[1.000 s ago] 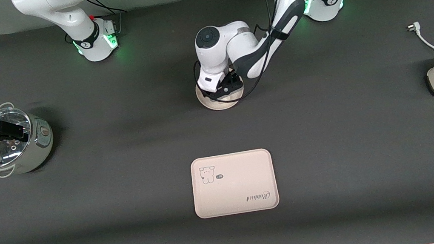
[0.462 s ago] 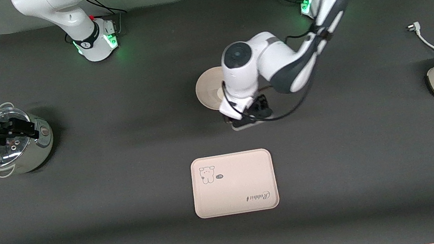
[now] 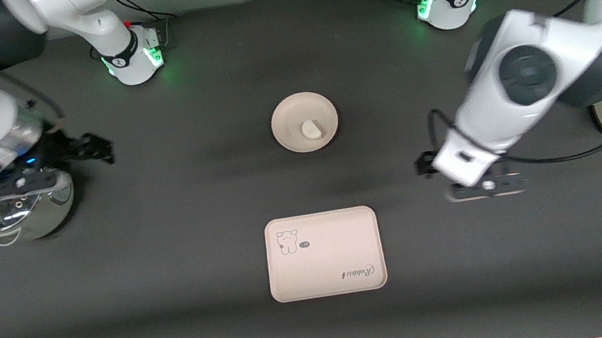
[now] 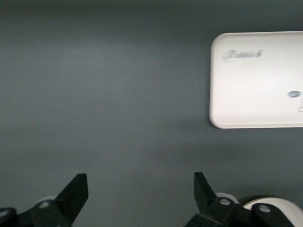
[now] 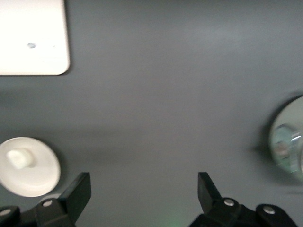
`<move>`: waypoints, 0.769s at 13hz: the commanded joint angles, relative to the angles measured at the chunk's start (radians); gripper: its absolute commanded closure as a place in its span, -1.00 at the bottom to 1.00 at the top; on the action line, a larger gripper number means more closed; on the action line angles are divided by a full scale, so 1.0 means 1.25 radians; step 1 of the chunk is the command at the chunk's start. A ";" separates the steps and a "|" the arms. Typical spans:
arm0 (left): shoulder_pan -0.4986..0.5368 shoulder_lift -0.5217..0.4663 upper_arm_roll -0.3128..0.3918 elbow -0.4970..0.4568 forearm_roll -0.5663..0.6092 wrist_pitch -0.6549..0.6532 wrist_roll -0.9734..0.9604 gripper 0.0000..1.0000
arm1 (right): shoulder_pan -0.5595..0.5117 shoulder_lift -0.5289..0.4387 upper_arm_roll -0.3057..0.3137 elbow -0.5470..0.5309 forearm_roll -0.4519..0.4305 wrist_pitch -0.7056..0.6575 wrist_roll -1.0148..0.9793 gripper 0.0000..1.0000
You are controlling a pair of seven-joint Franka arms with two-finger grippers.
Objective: Place bun in plate and plate on tray
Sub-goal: 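Withdraw the left gripper while the right gripper reaches toward the plate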
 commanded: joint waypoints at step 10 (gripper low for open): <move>0.169 -0.191 0.072 -0.041 -0.118 -0.168 0.243 -1.00 | 0.362 0.066 0.052 -0.094 0.148 0.247 0.335 -1.00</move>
